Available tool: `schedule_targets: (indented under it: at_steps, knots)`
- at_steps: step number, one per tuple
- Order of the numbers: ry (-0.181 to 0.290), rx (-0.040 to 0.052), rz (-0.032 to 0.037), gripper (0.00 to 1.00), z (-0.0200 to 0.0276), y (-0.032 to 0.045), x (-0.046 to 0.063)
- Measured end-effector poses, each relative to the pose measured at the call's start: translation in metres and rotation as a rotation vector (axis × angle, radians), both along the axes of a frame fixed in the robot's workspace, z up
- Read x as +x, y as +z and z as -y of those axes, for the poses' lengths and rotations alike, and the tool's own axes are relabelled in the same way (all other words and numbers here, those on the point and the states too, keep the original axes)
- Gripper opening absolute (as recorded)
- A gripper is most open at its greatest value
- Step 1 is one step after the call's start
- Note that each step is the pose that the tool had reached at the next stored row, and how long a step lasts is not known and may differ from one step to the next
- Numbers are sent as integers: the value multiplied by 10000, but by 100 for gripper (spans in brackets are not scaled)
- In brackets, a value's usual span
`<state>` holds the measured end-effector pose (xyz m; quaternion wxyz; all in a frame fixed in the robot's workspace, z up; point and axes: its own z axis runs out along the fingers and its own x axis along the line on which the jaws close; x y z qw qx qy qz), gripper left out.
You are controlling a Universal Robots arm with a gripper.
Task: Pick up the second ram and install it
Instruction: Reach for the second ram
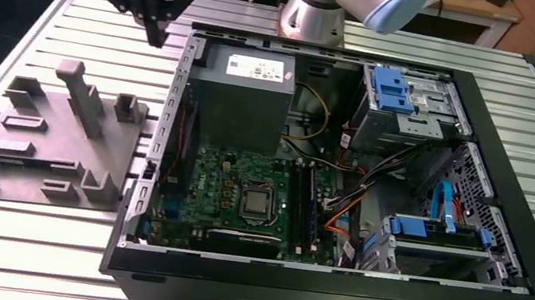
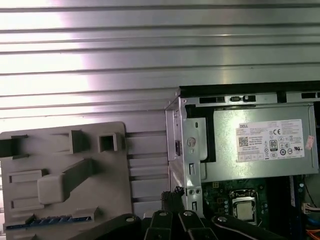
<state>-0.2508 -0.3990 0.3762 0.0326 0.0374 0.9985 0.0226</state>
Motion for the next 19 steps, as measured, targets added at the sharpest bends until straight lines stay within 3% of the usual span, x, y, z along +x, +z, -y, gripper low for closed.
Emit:
schedule_targets:
  at_steps: [10,19]
  knots:
    - [0,-1,-1,10,11,-114,-196]
    - [-1,1,1,10,107,-191,-352]
